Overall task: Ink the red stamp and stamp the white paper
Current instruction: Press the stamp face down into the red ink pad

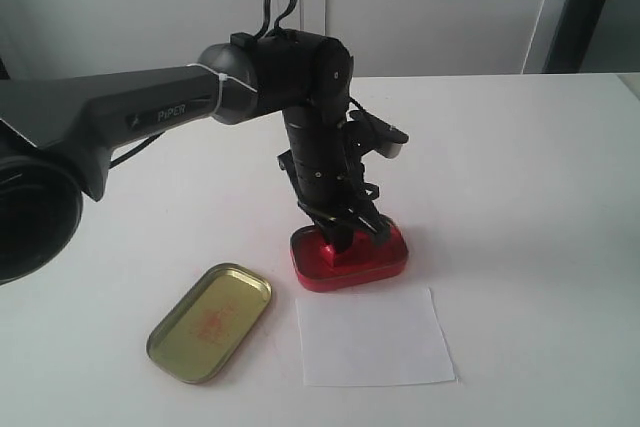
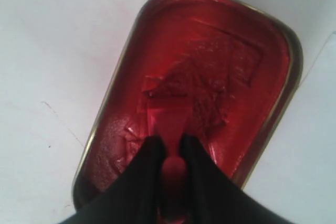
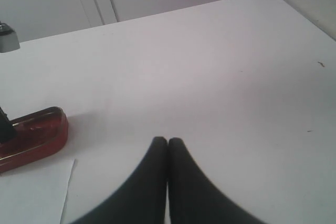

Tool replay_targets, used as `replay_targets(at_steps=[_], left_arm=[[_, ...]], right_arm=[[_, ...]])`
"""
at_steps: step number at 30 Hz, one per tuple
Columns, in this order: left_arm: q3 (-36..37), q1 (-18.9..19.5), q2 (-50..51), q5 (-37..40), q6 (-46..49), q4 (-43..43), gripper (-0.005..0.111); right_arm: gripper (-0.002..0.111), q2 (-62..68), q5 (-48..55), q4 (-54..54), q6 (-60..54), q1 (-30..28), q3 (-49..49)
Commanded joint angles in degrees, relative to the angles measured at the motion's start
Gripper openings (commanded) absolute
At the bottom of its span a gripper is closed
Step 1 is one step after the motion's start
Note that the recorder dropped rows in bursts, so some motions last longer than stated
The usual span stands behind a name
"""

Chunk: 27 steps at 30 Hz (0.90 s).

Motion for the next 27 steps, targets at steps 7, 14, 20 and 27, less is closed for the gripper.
replay_targets(at_steps=[7, 14, 20, 27], left_arm=[[1.04, -0.15, 3.99, 3.91, 0.11, 0.52, 0.0], [0.82, -0.15, 3.99, 4.34, -0.08, 1.43, 0.0], [0.82, -0.15, 3.99, 4.64, -0.09, 2.7, 0.0], [0.82, -0.15, 3.61, 4.83, -0.1, 2.18, 0.0]], right_arm=[[0.0, -0.33, -0.91, -0.43, 0.08, -0.15, 0.31], [0.0, -0.33, -0.91, -0.43, 0.08, -0.15, 0.31], [0.0, -0.33, -0.91, -0.43, 0.08, -0.15, 0.31], [0.0, -0.33, -0.91, -0.43, 0.08, -0.15, 0.31]])
